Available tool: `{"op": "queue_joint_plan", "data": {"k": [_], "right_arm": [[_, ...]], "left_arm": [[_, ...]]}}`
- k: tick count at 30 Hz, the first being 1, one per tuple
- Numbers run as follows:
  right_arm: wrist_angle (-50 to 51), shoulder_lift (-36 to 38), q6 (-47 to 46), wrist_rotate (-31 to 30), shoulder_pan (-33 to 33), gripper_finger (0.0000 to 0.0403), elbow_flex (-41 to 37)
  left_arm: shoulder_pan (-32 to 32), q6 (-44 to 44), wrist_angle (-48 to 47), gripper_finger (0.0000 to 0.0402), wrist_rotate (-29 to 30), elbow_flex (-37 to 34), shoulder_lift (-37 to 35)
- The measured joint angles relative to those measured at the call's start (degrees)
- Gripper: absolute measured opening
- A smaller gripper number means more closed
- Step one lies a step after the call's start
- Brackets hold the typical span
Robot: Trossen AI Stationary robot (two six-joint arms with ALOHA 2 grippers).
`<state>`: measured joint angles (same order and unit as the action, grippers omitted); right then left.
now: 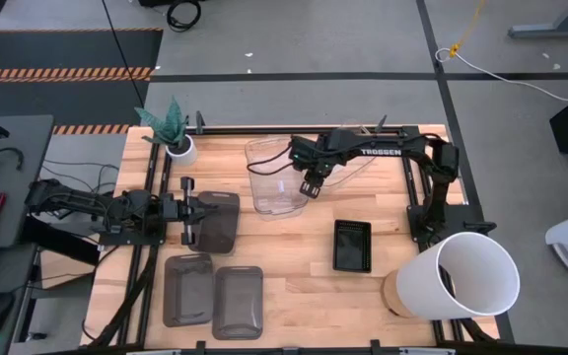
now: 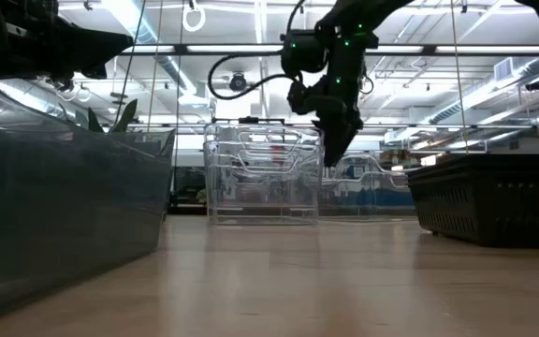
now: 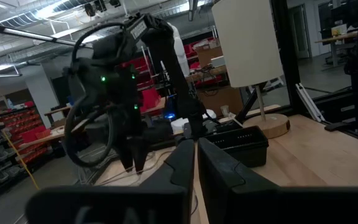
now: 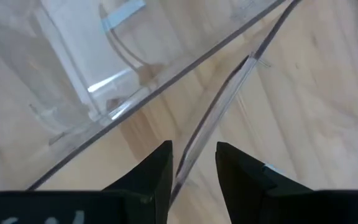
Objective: Stack baskets by color
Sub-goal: Stack the right transparent bin on the left transparent bins
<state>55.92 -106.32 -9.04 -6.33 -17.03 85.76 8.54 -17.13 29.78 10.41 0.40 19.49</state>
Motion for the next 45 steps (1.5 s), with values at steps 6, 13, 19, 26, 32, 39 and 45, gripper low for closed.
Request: {"op": "queue_joint_plan", "data": {"k": [6,13,19,26,32,39,45], "right_arm": [[-1.47,0.00,0.08,0.07,-0.32,0.0128,-2.71],[-1.27,0.00,0.10,0.02,-0.32,0.0111,-5.51],[-0.24,0.05,-2.05,-0.09,-0.32,0.0035,-6.15],[5.12,0.25,-3.93,-1.68,1.00,0.0018,-6.06],[10.80,3.83,-6.16,-6.16,3.48,0.0008,-6.28],[11.03,10.75,-9.33,-12.97,7.81,0.0007,-6.24],[6.77,15.83,-10.28,-20.83,12.37,0.0007,-6.22]], "left_arm": [[0.00,-0.01,0.02,0.0035,0.00,0.00,0.00],[0.00,0.00,0.01,0.0031,-0.01,0.00,0.00],[0.00,-0.01,0.00,0.0031,0.00,0.00,0.00],[0.00,-0.01,0.02,0.0034,-0.01,0.00,-0.01],[-0.01,-0.01,0.02,0.0026,-0.02,0.00,-0.01],[-0.01,0.00,0.00,0.0031,-0.01,0.00,-0.02],[0.00,-0.01,0.02,0.0032,-0.02,0.00,-0.02]]}}
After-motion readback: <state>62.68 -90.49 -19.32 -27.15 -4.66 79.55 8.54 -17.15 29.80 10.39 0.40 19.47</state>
